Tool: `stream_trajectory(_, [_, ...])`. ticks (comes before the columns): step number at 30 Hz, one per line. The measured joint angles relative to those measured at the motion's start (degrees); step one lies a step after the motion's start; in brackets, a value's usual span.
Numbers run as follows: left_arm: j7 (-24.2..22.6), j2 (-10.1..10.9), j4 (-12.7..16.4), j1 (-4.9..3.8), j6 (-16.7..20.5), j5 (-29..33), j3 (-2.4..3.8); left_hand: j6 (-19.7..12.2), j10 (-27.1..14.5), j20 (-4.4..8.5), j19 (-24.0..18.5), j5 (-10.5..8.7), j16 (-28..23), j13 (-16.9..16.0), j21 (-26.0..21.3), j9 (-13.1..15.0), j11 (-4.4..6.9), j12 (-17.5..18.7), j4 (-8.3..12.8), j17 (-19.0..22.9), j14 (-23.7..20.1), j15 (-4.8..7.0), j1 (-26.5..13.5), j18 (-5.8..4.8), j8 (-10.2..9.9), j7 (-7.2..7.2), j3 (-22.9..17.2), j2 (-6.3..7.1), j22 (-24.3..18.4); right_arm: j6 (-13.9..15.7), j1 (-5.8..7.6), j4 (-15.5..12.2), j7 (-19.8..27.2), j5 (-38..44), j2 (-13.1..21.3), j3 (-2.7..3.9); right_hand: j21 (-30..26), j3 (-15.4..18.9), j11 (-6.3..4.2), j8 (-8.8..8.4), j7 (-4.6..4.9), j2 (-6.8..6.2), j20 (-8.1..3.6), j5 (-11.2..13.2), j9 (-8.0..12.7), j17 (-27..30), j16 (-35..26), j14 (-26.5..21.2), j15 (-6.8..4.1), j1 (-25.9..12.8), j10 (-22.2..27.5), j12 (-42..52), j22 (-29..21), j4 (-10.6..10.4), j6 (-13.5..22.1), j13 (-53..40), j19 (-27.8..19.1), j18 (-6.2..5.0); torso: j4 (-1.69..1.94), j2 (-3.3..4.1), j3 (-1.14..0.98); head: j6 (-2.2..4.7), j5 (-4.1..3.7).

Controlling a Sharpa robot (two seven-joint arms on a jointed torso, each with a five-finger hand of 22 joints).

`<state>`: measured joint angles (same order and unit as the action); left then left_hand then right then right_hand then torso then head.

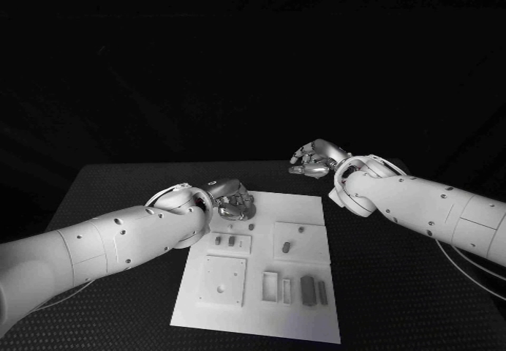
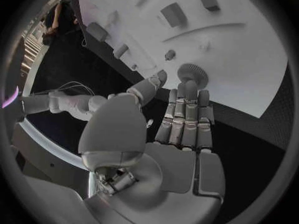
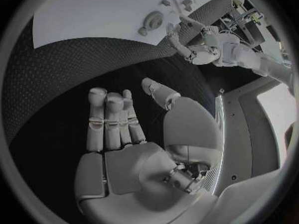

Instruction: Assemble the parts on the task board

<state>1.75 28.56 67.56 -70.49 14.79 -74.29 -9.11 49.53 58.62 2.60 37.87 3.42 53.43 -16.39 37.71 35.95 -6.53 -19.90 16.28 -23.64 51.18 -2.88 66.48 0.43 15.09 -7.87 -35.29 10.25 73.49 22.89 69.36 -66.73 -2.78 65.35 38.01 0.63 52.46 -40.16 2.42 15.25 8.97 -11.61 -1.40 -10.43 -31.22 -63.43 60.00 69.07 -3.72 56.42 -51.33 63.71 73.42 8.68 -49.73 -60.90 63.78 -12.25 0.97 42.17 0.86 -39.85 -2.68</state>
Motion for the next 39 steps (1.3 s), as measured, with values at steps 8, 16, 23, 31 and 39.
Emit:
stream_trajectory(8, [-1.83, -2.23, -1.25, 0.56, 0.91, -6.96, -0.47, 1.65, 2.39, 1.63, 5.11, -0.12, 4.24, 1.64, 2.23, -0.83, 0.27, 2.28, -0.06, -1.75, 5.16, 2.46, 0.31, 0.53, 0.00, 0.00, 0.41, 0.46, 1.08, 0.03, 0.00, 0.14, 0.51, -1.30, -0.16, 0.00, -2.77, -0.12, 0.63, 0.00, 0.45, 0.00, 1.71, 0.00, -0.10, 2.80, -2.43, -1.70, 0.52, 0.00, 0.89, -5.88, -0.89, 0.03, 0.58, 6.66, -2.64, -0.10, 0.03, 0.00, 0.03, 0.07, -0.21])
stream_trajectory(16, [-2.51, -3.44, -2.06, 1.23, 1.13, -10.34, -0.72, 3.18, 5.62, 2.75, 8.25, -0.11, 8.76, 2.91, 4.18, -1.96, 1.24, 4.05, -0.29, -3.48, 7.70, 3.99, 0.69, 0.91, 0.00, -0.10, 0.64, 0.08, 1.47, 0.05, 0.01, 0.21, 1.02, -3.20, -0.20, 0.00, -7.37, -0.58, 2.22, 0.00, 1.55, 0.00, 4.68, 0.00, -0.47, 6.22, -5.46, -7.88, 2.29, 0.00, 4.52, -17.32, -1.54, 0.50, 1.88, 19.47, -8.09, -2.36, 0.08, 0.01, 0.03, 0.09, -0.46])
stream_trajectory(23, [-2.37, -3.86, -2.20, 1.45, 0.21, -11.63, -0.72, 3.60, 5.82, 2.81, 8.31, -0.11, 9.58, 3.38, 4.21, -2.31, 1.39, 4.97, -0.37, -3.63, 7.71, 4.00, 0.69, 0.90, 0.00, -0.11, 1.03, 0.08, 1.46, 0.05, 0.01, 0.27, 1.38, -4.70, -0.29, 0.00, -14.35, -0.58, 4.41, 0.52, 1.97, 0.00, 7.65, 0.00, -0.65, 12.77, -10.62, -13.33, 4.96, 0.00, 5.76, -23.46, -3.47, 0.50, 2.73, 29.54, -13.75, -2.42, 0.12, -0.02, 0.00, -0.12, -0.60])
stream_trajectory(31, [-1.49, -4.46, -3.12, 1.61, -1.47, -13.41, -0.70, 3.55, 5.38, 2.81, 8.31, -0.11, 9.81, 4.46, 4.21, -3.02, 0.95, 7.45, -0.78, -3.51, 7.28, 3.58, 0.10, 0.88, -0.63, -0.15, 1.44, 0.15, 1.45, 0.01, 0.01, 0.42, 1.93, -6.72, -0.37, 0.00, -23.62, -0.97, 6.54, 0.88, 1.87, 0.00, 10.06, 0.00, -0.65, 21.27, -20.62, -14.66, 6.99, 0.00, 6.61, -28.85, -7.75, 0.57, 3.42, 39.72, -17.76, -1.86, 0.12, -0.07, -0.05, -0.37, -0.68])
stream_trajectory(39, [-0.63, -4.79, -3.78, 2.30, -2.25, -15.00, -0.71, 2.96, 4.76, 2.80, 8.30, -0.11, 9.81, 5.02, 4.21, -3.49, 0.34, 8.65, -0.78, -3.10, 6.97, 3.26, -0.18, 0.72, -1.16, -0.30, 1.44, 0.43, 1.45, -0.71, 0.01, 0.79, 2.68, -10.41, -0.49, 0.00, -32.00, -0.43, 7.10, 1.16, 1.45, 0.65, 12.48, -0.67, -0.28, 29.17, -32.40, -18.58, 10.64, 0.65, 5.95, -33.03, -11.19, 1.11, 3.86, 47.33, -24.70, -0.58, 0.15, -0.10, -0.03, -0.57, -0.65])
